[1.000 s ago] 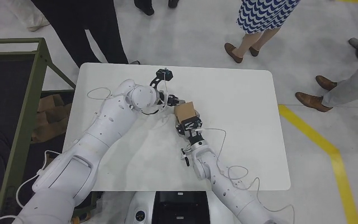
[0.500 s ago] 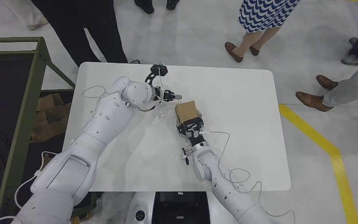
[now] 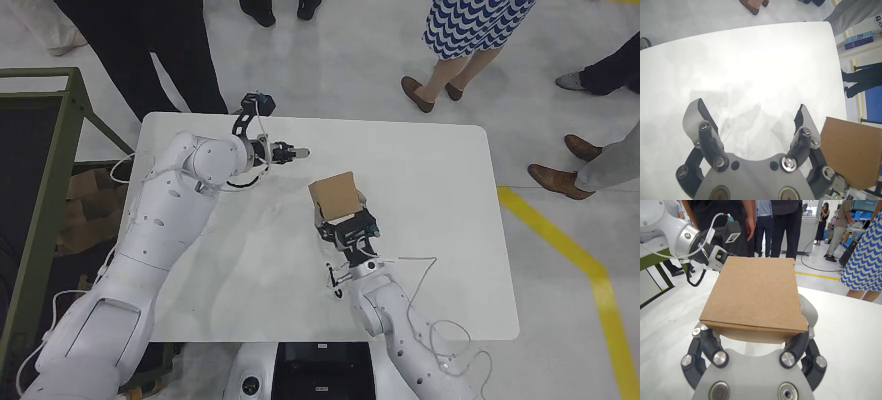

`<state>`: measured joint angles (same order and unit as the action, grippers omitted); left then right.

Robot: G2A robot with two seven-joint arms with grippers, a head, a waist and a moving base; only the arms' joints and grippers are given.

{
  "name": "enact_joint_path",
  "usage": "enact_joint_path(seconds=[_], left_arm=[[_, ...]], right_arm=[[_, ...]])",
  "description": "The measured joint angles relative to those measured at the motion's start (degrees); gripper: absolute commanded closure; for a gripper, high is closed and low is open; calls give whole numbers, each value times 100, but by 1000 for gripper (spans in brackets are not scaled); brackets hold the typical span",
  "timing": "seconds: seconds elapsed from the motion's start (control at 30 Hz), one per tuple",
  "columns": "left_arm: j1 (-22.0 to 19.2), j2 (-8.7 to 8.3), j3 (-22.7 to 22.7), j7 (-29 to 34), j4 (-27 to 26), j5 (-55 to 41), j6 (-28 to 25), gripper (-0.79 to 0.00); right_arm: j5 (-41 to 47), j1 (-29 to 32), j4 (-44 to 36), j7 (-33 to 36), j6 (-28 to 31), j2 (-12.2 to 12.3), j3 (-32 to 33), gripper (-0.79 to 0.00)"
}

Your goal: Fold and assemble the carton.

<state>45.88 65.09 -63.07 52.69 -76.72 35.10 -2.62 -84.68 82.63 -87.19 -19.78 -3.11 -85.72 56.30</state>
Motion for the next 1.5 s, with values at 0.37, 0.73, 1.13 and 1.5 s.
enact_joint_path(seconds=[0.37, 0.73, 1.13, 1.5], left_arm=[[1436, -363, -1550, 37, -2045, 125, 109, -785], [2262, -463, -2013, 213, -3011, 145, -58, -785], [2550, -478, -2160, -143, -3179, 57, -141, -785], [3121, -533, -2689, -393, -3504, -164, -195, -785]], right_arm=[[288, 270, -1500, 918, 1357, 217, 623, 0], [-76, 329, -2313, 1368, 1743, 314, 851, 0], [313, 153, -2494, 1353, 1490, 290, 877, 0], [2394, -419, -2773, 1139, 1842, 204, 892, 0]])
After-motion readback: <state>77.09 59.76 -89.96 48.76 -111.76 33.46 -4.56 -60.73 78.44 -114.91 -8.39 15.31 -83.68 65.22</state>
